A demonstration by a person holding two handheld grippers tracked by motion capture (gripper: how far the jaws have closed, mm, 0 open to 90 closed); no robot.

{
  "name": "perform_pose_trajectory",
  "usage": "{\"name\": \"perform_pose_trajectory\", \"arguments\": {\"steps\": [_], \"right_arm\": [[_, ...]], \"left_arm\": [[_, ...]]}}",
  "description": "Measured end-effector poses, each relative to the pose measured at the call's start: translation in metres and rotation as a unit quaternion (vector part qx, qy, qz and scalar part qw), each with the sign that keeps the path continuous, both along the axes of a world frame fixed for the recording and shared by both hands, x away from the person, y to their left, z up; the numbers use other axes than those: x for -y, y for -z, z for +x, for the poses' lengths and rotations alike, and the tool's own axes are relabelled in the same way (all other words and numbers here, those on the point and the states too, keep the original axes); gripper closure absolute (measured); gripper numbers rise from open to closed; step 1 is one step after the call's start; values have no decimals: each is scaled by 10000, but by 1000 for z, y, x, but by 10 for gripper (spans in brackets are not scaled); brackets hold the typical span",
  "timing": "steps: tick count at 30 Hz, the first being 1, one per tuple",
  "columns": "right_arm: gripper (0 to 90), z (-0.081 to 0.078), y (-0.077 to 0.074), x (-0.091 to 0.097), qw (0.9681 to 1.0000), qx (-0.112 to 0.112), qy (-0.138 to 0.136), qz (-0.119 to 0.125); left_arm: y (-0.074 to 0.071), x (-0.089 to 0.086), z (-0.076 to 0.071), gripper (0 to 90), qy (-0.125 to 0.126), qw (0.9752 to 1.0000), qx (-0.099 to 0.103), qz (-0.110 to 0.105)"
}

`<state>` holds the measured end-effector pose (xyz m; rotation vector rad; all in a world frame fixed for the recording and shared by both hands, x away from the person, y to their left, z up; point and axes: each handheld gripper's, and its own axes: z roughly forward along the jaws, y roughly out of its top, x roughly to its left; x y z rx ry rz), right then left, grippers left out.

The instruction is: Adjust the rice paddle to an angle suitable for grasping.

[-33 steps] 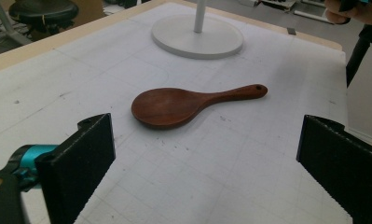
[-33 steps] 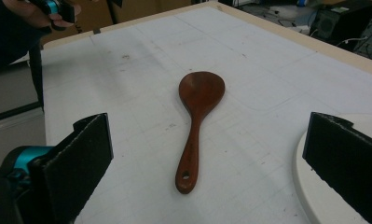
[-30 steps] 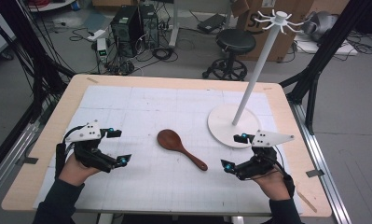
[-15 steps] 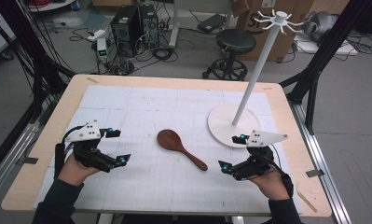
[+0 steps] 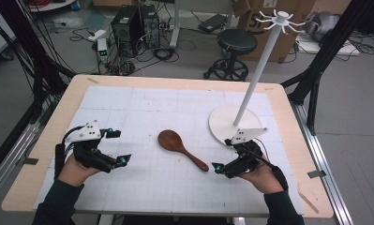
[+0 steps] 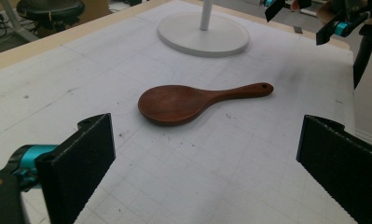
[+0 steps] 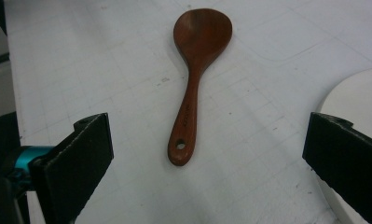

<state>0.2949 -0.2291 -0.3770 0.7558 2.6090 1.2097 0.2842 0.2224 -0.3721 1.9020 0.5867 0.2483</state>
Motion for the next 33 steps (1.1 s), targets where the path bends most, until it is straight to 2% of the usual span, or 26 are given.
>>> {"name": "perform_pose_trajectory", "arguments": {"steps": [3,8,21,27,31,32,33], "right_arm": [[33,4,-1,-10,9997,-90,-39,-244],[38,12,-1,-23,9987,-161,-90,-473],[67,28,3,-53,9951,-395,-130,-902],[82,36,6,-72,9901,-587,-226,-1259],[113,41,9,-86,9850,-819,-306,-1488],[112,43,10,-88,9843,-761,-353,-1555],[112,44,11,-91,9831,-796,-347,-1609]], "left_arm": [[0,0,0,50,18,10000,13,11],[0,-3,0,50,-17,10000,-10,-22],[0,-4,0,50,14,10000,-20,7],[0,-3,0,50,10,10000,-29,31],[0,-3,0,50,6,10000,-19,30],[0,-3,0,50,3,10000,-18,22],[0,-3,0,50,3,10000,-18,22]]}}
